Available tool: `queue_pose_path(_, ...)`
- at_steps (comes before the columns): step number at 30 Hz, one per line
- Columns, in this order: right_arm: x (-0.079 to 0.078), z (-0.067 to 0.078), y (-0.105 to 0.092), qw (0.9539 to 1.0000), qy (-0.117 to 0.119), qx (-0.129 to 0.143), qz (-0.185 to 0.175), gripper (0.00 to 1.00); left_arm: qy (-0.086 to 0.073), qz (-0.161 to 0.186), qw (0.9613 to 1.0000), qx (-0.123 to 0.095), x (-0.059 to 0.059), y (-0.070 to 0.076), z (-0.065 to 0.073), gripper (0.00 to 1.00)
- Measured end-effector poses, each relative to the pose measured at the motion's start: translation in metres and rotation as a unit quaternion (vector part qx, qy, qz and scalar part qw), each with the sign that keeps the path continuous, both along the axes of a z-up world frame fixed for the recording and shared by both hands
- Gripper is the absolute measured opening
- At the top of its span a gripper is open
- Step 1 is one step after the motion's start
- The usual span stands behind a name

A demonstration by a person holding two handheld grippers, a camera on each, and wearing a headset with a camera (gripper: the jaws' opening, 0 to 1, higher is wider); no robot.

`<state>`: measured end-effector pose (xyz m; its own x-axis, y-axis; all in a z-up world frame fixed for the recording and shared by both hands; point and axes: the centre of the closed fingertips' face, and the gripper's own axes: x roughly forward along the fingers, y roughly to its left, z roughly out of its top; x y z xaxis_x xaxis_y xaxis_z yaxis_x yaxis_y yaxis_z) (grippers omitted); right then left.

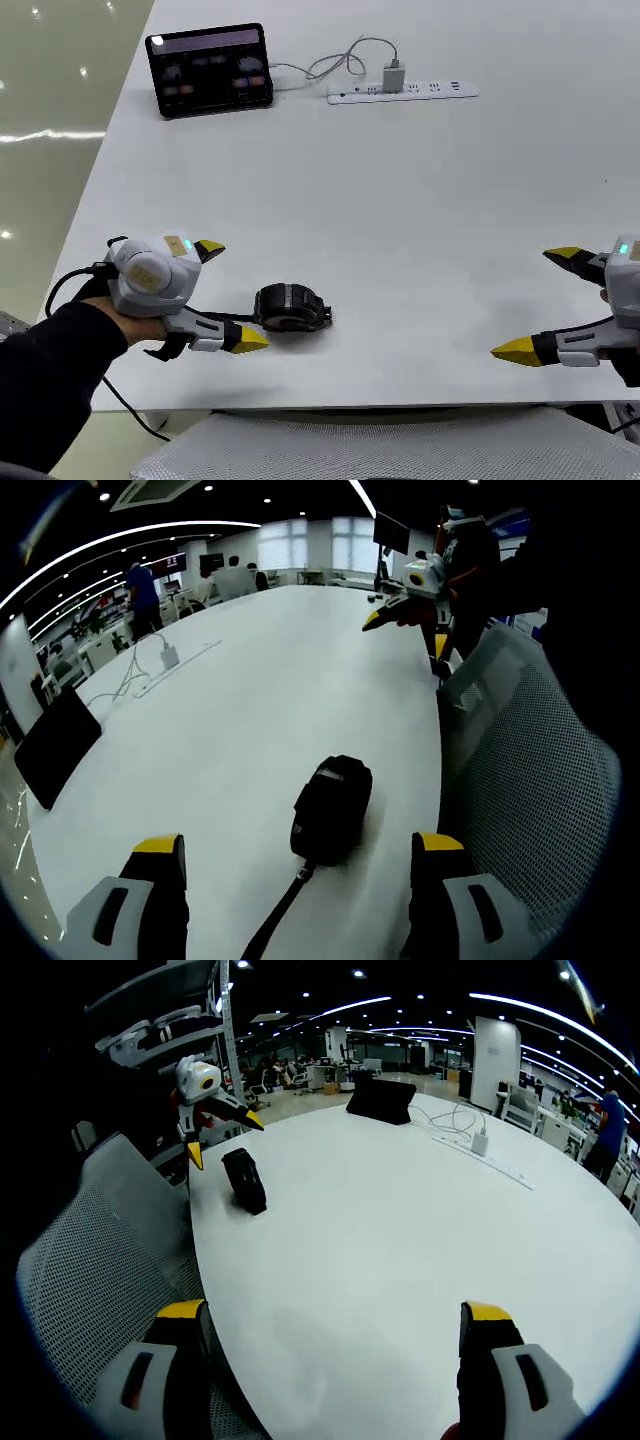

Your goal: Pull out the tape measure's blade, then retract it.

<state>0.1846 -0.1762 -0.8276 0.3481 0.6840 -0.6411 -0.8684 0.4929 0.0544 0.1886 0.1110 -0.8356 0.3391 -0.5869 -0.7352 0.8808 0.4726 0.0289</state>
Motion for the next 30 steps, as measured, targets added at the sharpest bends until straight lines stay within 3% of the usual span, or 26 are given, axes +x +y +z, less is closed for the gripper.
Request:
queue_pose_path(3, 0.001, -0.001, 0.011, 0.9999, 0.000, -0.001, 0.017, 1.00, 0.004, -0.034, 0.9993, 0.013, 0.000, -0.009, -0.004, 0.86)
queue_pose_path(11, 0.006, 0.002, 0.040, 0.9977, -0.010, 0.004, 0.067, 0.94, 0.010, -0.082, 0.9958, 0.039, 0.006, -0.022, -0.011, 0.82)
queue_pose_path(19, 0.007, 0.002, 0.069, 0.9938, -0.019, 0.010, 0.109, 0.88, 0.028, -0.100, 0.9934, 0.048, 0.009, -0.029, -0.017, 0.75)
queue_pose_path(21, 0.011, 0.003, 0.077, 0.9928, -0.035, 0.012, 0.114, 0.93, 0.033, -0.110, 0.9922, 0.049, 0.006, -0.032, -0.018, 0.72)
queue_pose_path(24, 0.011, 0.005, 0.089, 0.9914, -0.040, 0.017, 0.123, 0.94, 0.042, -0.114, 0.9913, 0.050, 0.004, -0.033, -0.021, 0.72)
queue_pose_path(25, 0.012, 0.005, 0.092, 0.9906, -0.048, 0.017, 0.126, 0.99, 0.043, -0.116, 0.9910, 0.051, 0.004, -0.033, -0.021, 0.72)
queue_pose_path(30, 0.011, 0.004, 0.108, 0.9893, -0.045, 0.023, 0.137, 1.00, 0.043, -0.128, 0.9889, 0.062, 0.004, -0.033, -0.025, 0.69)
